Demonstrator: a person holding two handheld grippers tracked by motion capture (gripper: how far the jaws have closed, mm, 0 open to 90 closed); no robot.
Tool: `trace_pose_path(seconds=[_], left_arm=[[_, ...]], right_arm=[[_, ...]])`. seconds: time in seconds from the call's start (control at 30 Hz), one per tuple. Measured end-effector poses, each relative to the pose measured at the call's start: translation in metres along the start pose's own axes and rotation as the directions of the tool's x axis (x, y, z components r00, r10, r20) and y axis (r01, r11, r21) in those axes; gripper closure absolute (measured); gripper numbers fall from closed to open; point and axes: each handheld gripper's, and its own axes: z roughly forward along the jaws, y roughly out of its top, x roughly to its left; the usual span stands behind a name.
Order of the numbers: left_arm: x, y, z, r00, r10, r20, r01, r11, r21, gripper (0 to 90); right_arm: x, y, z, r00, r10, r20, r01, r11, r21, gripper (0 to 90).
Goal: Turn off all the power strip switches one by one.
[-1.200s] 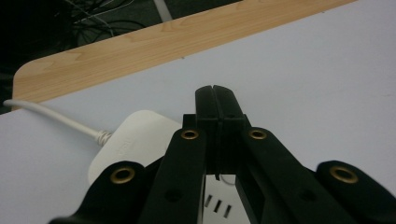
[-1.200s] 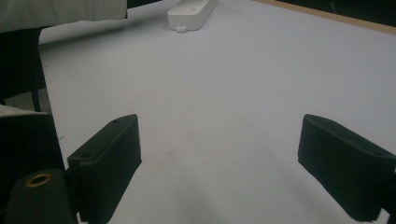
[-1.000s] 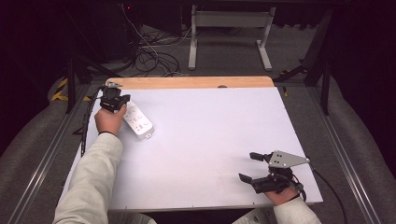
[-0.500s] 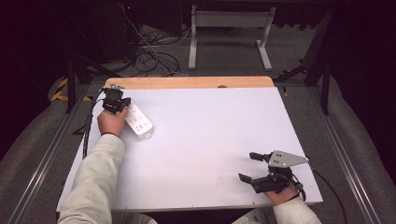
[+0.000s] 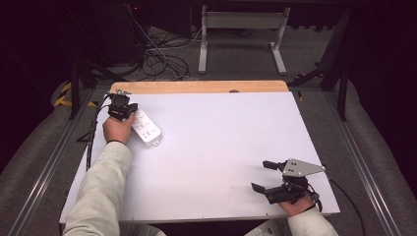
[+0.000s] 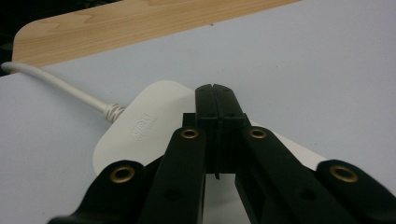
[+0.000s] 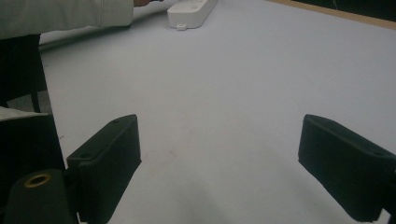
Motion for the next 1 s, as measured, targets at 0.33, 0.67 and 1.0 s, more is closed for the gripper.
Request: trace_pose_path(seconds=[0.33,0.67,1.0], left_arm=[[-0.0040,0.0007,0.0007,0.9995,0.022,-0.022,-0.022,0.9998,-0.002,90.0],[-0.0034,-0.0005,0.0006,0.9994,0.017,-0.030,-0.017,0.9999,-0.002,90.0],[-0.0049,-0.0003,0.0011,0.9984,0.034,-0.045,-0.034,0.9994,-0.001,90.0]], right_arm=[[0.0002,-0.0004,-0.0019,1.0000,0.001,0.001,-0.001,1.0000,-0.006,13.2],[0.0008,-0.0006,-0.0020,1.0000,-0.003,0.001,0.003,1.0000,-0.003,13.2],[0.0011,-0.0009,-0.0026,1.0000,0.000,-0.003,0.000,1.0000,-0.006,13.2]])
